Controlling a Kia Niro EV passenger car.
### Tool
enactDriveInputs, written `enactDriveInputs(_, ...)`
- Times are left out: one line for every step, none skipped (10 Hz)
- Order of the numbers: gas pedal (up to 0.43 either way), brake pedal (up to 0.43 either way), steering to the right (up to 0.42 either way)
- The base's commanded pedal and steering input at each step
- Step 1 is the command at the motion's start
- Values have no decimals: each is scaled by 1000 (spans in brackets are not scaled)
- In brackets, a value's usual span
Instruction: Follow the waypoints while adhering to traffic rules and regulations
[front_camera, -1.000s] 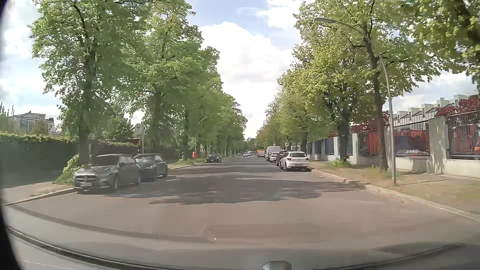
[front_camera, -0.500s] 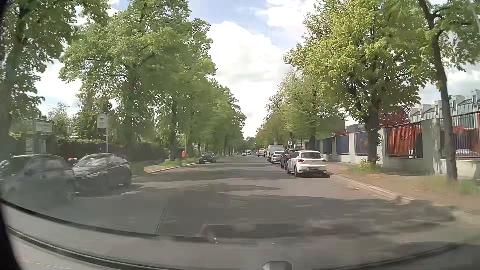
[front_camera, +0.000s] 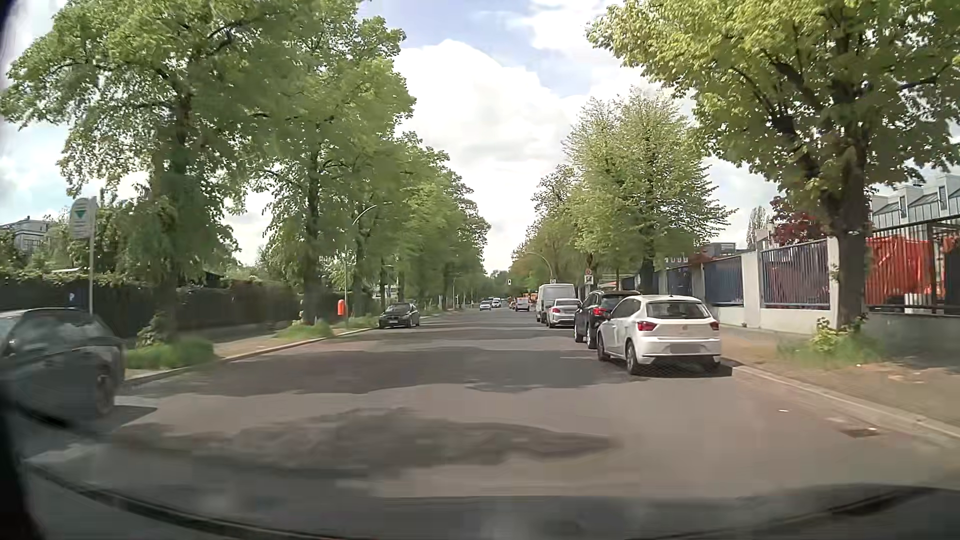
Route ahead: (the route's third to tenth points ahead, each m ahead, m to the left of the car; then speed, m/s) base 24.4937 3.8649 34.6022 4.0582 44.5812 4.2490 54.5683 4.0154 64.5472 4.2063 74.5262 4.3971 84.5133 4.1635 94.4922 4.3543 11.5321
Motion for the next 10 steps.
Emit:
enactDriveInputs(0,24,0)
enactDriveInputs(0,18,0)
enactDriveInputs(0,24,0)
enactDriveInputs(0,24,0)
enactDriveInputs(0,18,0)
enactDriveInputs(0,24,0)
enactDriveInputs(0,24,-3)
enactDriveInputs(0,24,-4)
enactDriveInputs(0,24,-6)
enactDriveInputs(0,18,-7)
